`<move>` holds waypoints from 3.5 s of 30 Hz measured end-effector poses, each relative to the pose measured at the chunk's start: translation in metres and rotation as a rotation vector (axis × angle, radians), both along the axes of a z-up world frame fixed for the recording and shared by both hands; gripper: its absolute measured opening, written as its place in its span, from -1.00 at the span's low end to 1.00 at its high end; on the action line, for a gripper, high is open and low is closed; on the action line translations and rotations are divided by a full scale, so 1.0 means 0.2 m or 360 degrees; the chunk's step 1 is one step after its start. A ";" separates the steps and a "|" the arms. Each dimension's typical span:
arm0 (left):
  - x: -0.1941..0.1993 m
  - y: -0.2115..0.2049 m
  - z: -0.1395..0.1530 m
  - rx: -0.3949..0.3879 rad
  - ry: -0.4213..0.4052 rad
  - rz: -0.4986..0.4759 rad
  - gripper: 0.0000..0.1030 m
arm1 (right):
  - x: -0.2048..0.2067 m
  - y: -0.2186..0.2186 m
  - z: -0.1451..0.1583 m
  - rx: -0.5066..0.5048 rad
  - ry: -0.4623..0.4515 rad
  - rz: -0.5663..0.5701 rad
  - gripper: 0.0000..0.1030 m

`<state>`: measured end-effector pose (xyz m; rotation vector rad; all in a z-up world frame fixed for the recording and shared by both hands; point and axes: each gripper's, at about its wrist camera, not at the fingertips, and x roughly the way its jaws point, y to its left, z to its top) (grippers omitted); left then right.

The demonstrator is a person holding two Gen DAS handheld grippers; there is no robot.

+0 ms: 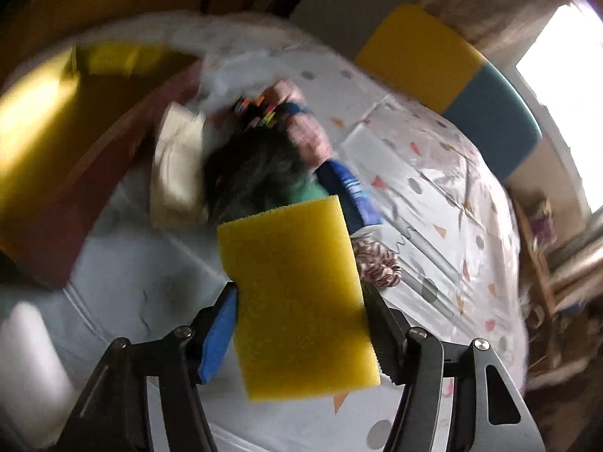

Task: Organize soft objects
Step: 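Lift the white block toward the tray with the left gripper while the right gripper grasps the yellow sponge, then lower the white block into the gold tray and open the left gripper, then carry the yellow sponge into the tray and open the right gripper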

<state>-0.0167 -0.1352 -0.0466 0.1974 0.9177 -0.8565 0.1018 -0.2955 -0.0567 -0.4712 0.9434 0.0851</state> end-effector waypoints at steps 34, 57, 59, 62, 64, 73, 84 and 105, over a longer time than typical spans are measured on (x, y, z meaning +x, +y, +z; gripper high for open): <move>1.03 0.97 -0.09 0.0341 0.0152 0.1291 0.52 | -0.06 -0.13 -0.02 0.0727 0.0045 -0.0145 0.26; 0.38 0.86 0.23 0.0127 -0.0156 0.1255 0.62 | -0.08 -0.09 0.08 0.0831 -0.0027 -0.0207 0.27; 0.37 0.86 0.23 0.0134 -0.0167 0.1251 0.62 | -0.08 -0.04 0.13 0.0854 -0.0055 -0.0176 0.27; 0.36 0.87 0.23 0.0129 -0.0157 0.1256 0.62 | -0.09 0.07 0.18 0.0869 -0.0069 -0.0112 0.27; 0.35 0.88 0.22 0.0130 -0.0151 0.1264 0.62 | -0.08 0.15 0.21 0.0876 -0.0070 -0.0074 0.27; 0.32 0.95 0.19 0.0112 -0.0119 0.1310 0.62 | -0.07 0.45 0.24 0.0960 -0.0002 0.0067 0.27; 0.30 1.08 0.18 0.0088 -0.0111 0.1409 0.62 | 0.00 0.84 0.12 0.1088 0.0232 0.0177 0.27; 0.29 1.31 0.23 0.0125 -0.0176 0.1621 0.61 | 0.06 1.33 -0.14 0.1233 0.0599 0.0200 0.74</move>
